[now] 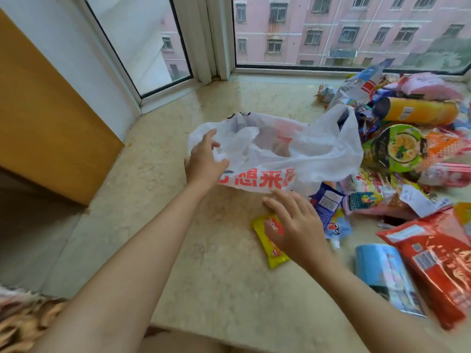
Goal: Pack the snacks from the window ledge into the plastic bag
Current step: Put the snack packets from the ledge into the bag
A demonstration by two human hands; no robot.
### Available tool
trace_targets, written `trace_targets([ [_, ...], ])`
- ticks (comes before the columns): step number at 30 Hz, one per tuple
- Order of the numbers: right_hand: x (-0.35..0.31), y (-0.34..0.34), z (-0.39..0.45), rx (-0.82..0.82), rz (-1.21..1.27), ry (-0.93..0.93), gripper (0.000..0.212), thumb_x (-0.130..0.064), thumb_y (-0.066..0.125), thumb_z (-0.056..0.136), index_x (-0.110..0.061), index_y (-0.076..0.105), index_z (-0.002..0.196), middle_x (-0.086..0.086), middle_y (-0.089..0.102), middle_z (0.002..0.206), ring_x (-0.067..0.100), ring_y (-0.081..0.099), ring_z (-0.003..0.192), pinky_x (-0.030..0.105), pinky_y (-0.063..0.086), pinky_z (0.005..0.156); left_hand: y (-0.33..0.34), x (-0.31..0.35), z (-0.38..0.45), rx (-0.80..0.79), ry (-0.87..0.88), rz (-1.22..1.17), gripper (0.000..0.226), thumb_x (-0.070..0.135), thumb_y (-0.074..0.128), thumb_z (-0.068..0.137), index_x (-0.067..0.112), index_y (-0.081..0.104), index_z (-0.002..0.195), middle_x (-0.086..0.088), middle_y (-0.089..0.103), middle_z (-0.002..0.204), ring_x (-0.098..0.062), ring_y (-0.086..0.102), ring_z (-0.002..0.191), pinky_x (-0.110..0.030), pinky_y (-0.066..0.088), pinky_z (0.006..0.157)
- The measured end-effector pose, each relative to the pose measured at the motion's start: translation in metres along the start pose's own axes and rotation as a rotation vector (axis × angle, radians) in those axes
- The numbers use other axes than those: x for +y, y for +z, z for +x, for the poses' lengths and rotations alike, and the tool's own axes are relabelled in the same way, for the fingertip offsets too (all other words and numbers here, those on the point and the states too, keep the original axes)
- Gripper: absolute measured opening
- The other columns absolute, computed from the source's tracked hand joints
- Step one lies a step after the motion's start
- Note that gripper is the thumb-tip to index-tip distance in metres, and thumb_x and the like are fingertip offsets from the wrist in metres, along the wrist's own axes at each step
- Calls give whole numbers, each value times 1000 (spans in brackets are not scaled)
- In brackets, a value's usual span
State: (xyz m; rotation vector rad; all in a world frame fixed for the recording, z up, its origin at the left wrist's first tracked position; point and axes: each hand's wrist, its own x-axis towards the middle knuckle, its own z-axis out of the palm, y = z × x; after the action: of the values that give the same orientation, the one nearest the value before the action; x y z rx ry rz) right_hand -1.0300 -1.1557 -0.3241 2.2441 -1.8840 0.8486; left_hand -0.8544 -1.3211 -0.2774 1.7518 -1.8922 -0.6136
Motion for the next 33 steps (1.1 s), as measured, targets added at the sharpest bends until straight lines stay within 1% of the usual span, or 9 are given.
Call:
trace_targets([
  [6, -14, 37, -57, -434, -127, 291, 78, -53, 74, 59, -21, 57, 129, 12, 57, 132, 34, 58, 111, 43, 51, 87, 9, -1, 8, -110, 34, 176, 114, 58, 80, 60, 34, 14, 150, 8, 26, 154, -20, 21, 142, -48, 29, 108],
  [9, -18, 53, -52, -475, -170, 342, 81, -53, 77, 54, -21, 57, 126, 16, 59, 127, 38, 61, 106, 43, 54, 79, 22, -4, 18, -265, 232, 396, 101, 49, 75, 70, 32, 16, 150, 4, 33, 151, -19, 13, 145, -44, 18, 114],
  [13, -24, 64, -47, -443, -145, 344, 76, -47, 82, 56, -22, 58, 124, 14, 61, 124, 33, 65, 100, 37, 55, 58, 38, -9, 23, -307, 322, 494, 82, 44, 67, 78, 32, 25, 148, 2, 59, 125, -21, 38, 128, -38, 26, 105],
  [15, -24, 63, -49, -401, -118, 296, 75, -45, 83, 58, -23, 56, 125, 11, 61, 122, 30, 65, 96, 35, 54, 56, 42, -12, 23, -227, 286, 381, 54, 38, 67, 82, 33, 48, 133, 6, 65, 105, -22, 50, 110, -37, 33, 92],
  [17, -23, 55, -47, -315, -86, 227, 74, -40, 82, 59, -24, 54, 126, 9, 61, 124, 29, 64, 98, 35, 54, 59, 40, -16, 21, -31, 185, 74, 11, 34, 63, 86, 24, 60, 83, 4, 57, 75, -24, 50, 82, -36, 36, 74],
  [18, -24, 49, -44, -254, -63, 195, 71, -37, 79, 61, -24, 55, 126, 8, 60, 127, 28, 63, 100, 34, 54, 61, 38, -16, 18, 45, 106, -115, 29, 34, 61, 88, 19, 47, 67, 3, 45, 64, -23, 43, 69, -35, 33, 65],
  [23, -29, 2, 1, 113, 14, 97, 48, -31, 75, 68, -16, 68, 113, 8, 60, 129, 26, 65, 96, 37, 55, 68, 5, -2, 10, 258, -275, -889, 20, 32, 56, 94, 17, 58, 80, 6, 59, 76, -5, 55, 66, -18, 43, 61],
  [26, -30, -25, 45, 247, 81, 162, 48, -32, 76, 69, -15, 69, 113, 5, 58, 132, 21, 63, 104, 31, 54, 79, -9, 4, 7, 297, -362, -1015, 20, 29, 55, 95, 22, 56, 76, 12, 57, 78, -4, 52, 68, -9, 39, 55],
  [33, -2, 0, 148, -102, 130, 484, 49, -42, 69, 77, -28, 59, 122, -6, 54, 131, 19, 55, 110, 33, 51, 77, -21, 1, -6, 207, -427, -1069, 28, 28, 62, 90, 17, 55, 65, 5, 58, 72, -13, 53, 72, -24, 42, 68],
])
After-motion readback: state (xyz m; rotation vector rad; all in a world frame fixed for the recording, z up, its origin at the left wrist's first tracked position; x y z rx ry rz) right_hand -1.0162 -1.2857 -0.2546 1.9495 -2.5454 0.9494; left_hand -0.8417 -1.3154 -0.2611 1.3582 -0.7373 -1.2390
